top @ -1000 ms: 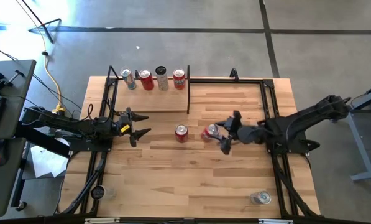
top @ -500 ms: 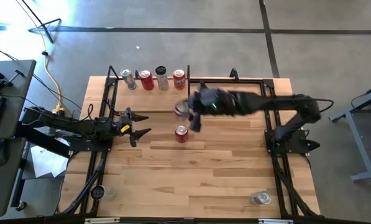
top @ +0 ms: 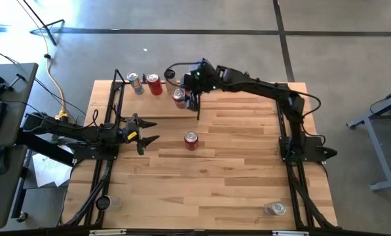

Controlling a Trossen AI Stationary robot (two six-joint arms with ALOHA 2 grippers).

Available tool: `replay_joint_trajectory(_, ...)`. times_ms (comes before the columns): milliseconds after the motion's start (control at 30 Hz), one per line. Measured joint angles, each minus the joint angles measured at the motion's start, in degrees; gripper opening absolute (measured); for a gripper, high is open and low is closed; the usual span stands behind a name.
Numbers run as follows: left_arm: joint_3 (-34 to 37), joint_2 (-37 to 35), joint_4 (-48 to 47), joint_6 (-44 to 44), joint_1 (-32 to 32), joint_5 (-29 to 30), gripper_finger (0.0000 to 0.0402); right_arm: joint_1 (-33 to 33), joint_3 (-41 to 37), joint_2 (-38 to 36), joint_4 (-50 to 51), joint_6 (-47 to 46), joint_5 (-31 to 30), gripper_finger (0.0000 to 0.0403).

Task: Place canned beverage on shelf
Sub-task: Put the red soda can aligned with the other red soda can on the shelf

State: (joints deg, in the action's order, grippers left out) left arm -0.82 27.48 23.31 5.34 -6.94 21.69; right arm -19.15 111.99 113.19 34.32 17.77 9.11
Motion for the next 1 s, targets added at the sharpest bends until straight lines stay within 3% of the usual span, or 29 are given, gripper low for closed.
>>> replay_joint_trajectory(267,0.0,0.0,-0.2,0.0,0.0,0.0,0.0279,-6.0,-0.4,4.5,-0.8,0.8,6.4,0.0225)
replay_joint_trajectory(1000,0.0,0.0,-0.4,-0.9,0.0,-0.1,0.0279,-7.5,-0.4,8.0,-1.5,0.7,4.3,0.0225)
